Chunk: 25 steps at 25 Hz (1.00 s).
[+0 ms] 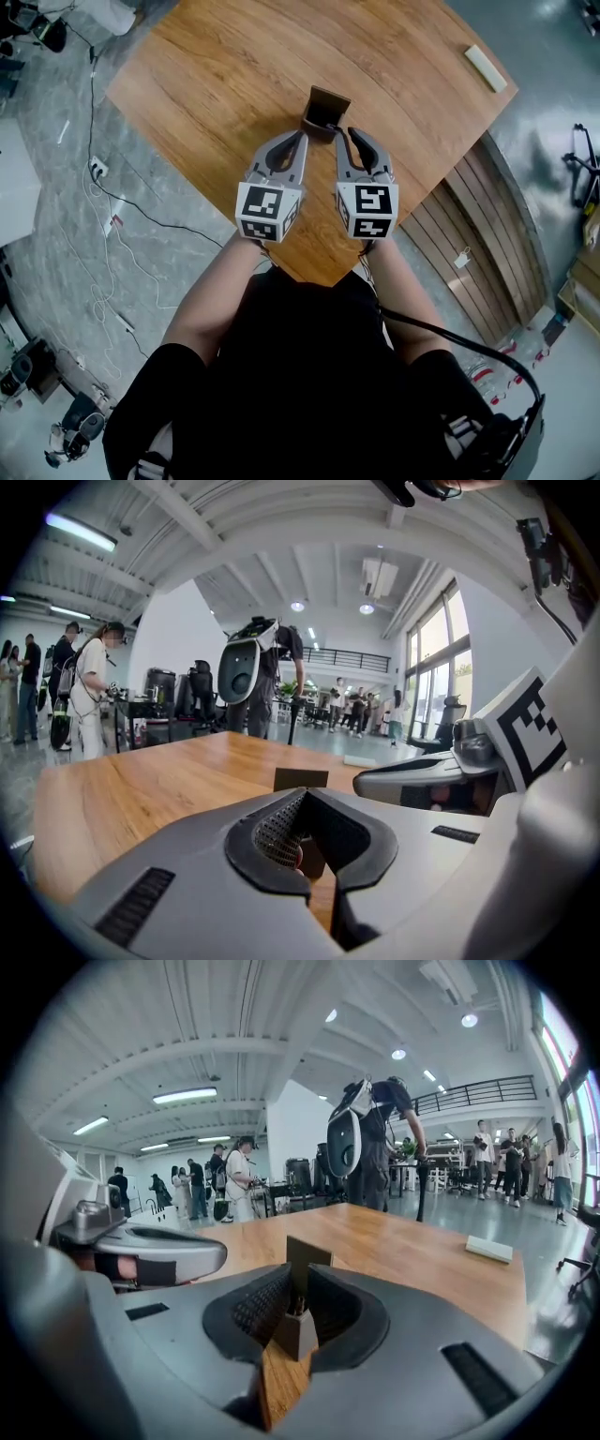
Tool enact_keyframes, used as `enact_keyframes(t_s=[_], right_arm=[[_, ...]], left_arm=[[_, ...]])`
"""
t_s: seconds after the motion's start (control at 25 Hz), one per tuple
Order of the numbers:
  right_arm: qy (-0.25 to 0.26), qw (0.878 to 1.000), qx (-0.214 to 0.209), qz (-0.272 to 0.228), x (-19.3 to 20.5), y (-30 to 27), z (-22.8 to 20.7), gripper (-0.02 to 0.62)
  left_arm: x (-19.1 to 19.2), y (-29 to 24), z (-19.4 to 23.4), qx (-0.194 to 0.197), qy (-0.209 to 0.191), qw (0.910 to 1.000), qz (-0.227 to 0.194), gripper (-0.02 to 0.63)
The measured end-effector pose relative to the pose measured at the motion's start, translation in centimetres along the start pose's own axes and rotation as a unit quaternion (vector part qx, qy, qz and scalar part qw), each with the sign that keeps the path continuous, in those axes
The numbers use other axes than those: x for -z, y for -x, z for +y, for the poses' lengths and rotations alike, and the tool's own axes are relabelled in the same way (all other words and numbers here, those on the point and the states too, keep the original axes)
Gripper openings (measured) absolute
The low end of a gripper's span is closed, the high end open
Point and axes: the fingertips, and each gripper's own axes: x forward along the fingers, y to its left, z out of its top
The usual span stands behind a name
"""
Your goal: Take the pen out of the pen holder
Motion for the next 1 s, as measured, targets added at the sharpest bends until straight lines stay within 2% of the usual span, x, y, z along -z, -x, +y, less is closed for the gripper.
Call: enact_keyframes(t_s=[0.16,0.28,0.44,0.64,1.0], right_arm=[[0.004,0.998,0.000,-0.065,-5.0,4.4,0.4,0.041],[0.010,0.992,-0.004,-0.123,-8.7,8.1,1.2,0.017],[0.020,0.984,-0.010,-0.175,-11.6,11.8,2.1,0.014],[0.024,0.981,-0.008,-0.190,-12.0,14.1,3.1,0.014],[0.031,0.982,-0.008,-0.184,-11.3,15.6,3.6,0.014]], left_arm=[[-3.0,2.3,-1.6,0.002,-0.011,0.9996,-0.027,0.000],[-5.9,4.5,-2.8,0.006,-0.018,0.9982,-0.056,0.000],[-8.5,6.5,-4.1,0.009,-0.028,0.9959,-0.086,0.000],[-9.5,8.3,-5.9,0.013,-0.031,0.9944,-0.100,0.000],[-9.5,9.1,-7.8,0.021,-0.033,0.9939,-0.103,0.000]])
